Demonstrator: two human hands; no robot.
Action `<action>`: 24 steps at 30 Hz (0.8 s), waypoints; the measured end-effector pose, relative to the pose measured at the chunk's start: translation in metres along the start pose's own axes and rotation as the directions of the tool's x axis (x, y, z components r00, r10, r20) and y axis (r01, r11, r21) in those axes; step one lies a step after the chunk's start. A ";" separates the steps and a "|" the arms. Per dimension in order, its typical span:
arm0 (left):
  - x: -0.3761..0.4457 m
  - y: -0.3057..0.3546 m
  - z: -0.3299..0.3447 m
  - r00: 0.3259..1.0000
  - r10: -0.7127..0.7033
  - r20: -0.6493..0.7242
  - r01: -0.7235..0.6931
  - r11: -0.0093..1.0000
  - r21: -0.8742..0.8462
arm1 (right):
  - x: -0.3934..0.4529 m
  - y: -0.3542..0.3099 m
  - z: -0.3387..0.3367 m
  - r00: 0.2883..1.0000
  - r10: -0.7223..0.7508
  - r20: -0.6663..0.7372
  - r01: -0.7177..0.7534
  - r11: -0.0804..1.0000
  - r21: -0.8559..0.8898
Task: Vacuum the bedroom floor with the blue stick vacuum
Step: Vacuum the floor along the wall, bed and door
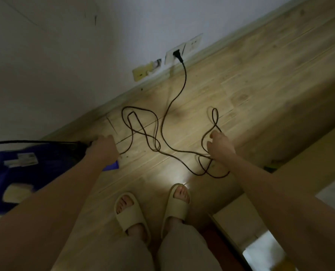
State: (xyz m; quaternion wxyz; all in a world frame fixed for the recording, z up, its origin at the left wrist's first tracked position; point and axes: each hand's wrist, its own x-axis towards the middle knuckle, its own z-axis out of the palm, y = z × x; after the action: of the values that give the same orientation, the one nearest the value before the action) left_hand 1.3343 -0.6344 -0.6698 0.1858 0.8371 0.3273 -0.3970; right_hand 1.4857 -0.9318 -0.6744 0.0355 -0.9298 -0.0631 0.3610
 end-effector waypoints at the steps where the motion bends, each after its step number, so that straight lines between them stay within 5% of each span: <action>1: -0.008 0.005 -0.006 1.000 0.007 -0.009 -0.007 1.000 0.011 | -0.004 -0.007 -0.006 1.000 -0.020 0.014 0.020 1.000 0.012; 9: -0.135 0.050 -0.104 0.981 0.194 -0.018 -0.193 0.980 0.047 | -0.109 -0.074 -0.130 0.964 -0.247 0.095 0.233 0.963 0.133; 16: -0.318 0.062 -0.210 0.944 0.296 -0.147 -0.314 0.942 -0.120 | -0.265 -0.130 -0.263 0.891 -0.454 -0.001 0.452 0.887 0.094; 20: -0.393 0.034 -0.241 0.936 0.300 -0.182 -0.326 0.936 -0.132 | -0.337 -0.171 -0.309 0.772 -0.636 0.005 0.636 0.771 -0.029; 24: -0.444 0.003 -0.235 0.953 0.163 -0.256 -0.234 0.932 -0.277 | -0.382 -0.213 -0.337 0.565 -0.825 0.029 0.820 0.558 -0.124</action>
State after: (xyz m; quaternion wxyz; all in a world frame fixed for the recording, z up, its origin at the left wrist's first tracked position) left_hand 1.2554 -0.6802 -0.1756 0.3128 0.8675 0.3168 -0.2218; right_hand 1.4140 -0.7827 -0.1477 0.1432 -0.7992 -0.5107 0.2828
